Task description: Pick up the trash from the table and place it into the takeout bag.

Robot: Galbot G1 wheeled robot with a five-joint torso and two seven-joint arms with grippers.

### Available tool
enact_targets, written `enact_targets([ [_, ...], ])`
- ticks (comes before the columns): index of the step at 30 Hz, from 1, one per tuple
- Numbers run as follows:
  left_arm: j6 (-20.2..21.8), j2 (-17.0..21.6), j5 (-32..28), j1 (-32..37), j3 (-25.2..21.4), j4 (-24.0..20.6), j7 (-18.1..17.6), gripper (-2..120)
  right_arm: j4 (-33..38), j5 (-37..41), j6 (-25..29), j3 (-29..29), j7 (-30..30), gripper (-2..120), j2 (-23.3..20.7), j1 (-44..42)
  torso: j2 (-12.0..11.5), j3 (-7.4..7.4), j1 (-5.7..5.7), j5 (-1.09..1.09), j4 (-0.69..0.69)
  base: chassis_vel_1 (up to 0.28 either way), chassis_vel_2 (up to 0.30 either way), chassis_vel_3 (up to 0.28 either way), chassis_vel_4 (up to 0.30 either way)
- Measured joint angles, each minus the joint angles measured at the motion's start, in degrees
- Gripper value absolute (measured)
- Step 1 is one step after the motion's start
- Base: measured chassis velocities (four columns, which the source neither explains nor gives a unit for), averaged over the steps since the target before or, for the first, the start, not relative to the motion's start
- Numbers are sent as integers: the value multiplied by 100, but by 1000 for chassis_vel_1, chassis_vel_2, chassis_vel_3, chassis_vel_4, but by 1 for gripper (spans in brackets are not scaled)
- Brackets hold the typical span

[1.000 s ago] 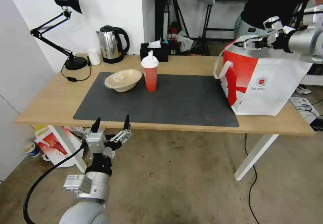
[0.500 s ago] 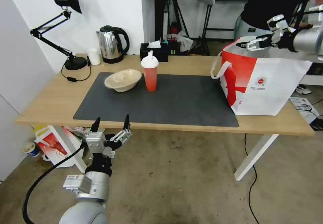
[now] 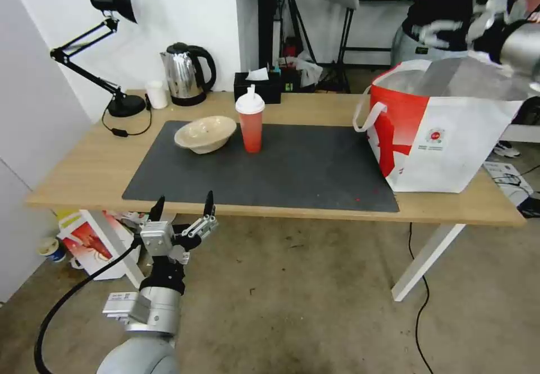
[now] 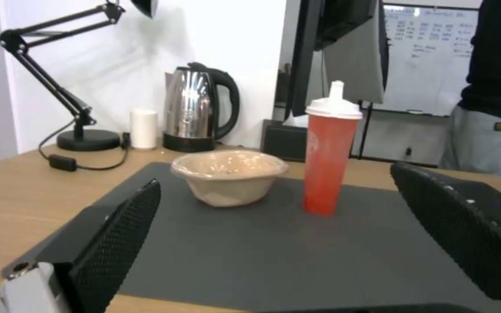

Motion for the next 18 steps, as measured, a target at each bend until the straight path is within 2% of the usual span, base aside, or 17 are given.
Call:
enact_targets([
  [2, 0, 6, -10, 3, -42, -3, 0, 99, 672, 57, 345, 447, 498, 100, -18, -570, 0, -1, -1, 0, -5, 0, 0, 0, 0],
  [3, 0, 6, -10, 3, -42, -3, 0, 99, 672, 57, 345, 447, 498, 100, -18, -570, 0, -1, -1, 0, -5, 0, 0, 0, 0],
  [6, -1, -40, -10, 23, -59, -8, 9, 99, 1888, -244, 1117, 1017, 1085, 100, 4, -1658, 0, -1, -1, -2, -3, 0, 0, 0, 0],
  [8, -2, -55, -7, 33, -62, -13, 11, 99, 2043, -333, 1232, 1048, 1151, 100, 26, -1811, 1, -1, -1, -2, -4, 0, 0, 0, 0],
  [9, -4, -106, 14, 77, -91, -29, 14, 99, 2384, -734, 1519, 1069, 1309, 100, 144, -2230, 0, -1, -1, 0, -2, 0, 0, 0, 0],
  [10, -4, -106, 14, 77, -91, -29, 14, 99, 2384, -734, 1519, 1069, 1309, 100, 144, -2230, 0, -1, -1, 0, -2, 0, 0, 0, 0],
  [12, -9, -138, 36, 94, -113, -36, 15, 99, 2637, -1418, 1795, 1077, 1506, 100, 329, -2728, 0, -1, -1, 2, -1, 0, 0, 0, 0],
  [13, -10, -152, 43, 107, -121, -43, 16, 99, 2828, -2065, 2037, 1095, 1705, 100, 534, -3243, 0, 0, 0, 2, -1, 0, 0, 0, 0],
  [14, -10, -152, 43, 107, -121, -43, 16, 99, 2828, -2065, 2037, 1095, 1705, 100, 534, -3243, 0, 0, 0, 2, -1, 0, 0, 0, 0],
  [18, -24, -157, 65, 158, -154, -67, 18, 99, 3342, -3592, 2489, 1216, 1862, 100, 1124, -4947, 0, 0, -1, 1, -3, 0, 0, 0, 0],
])
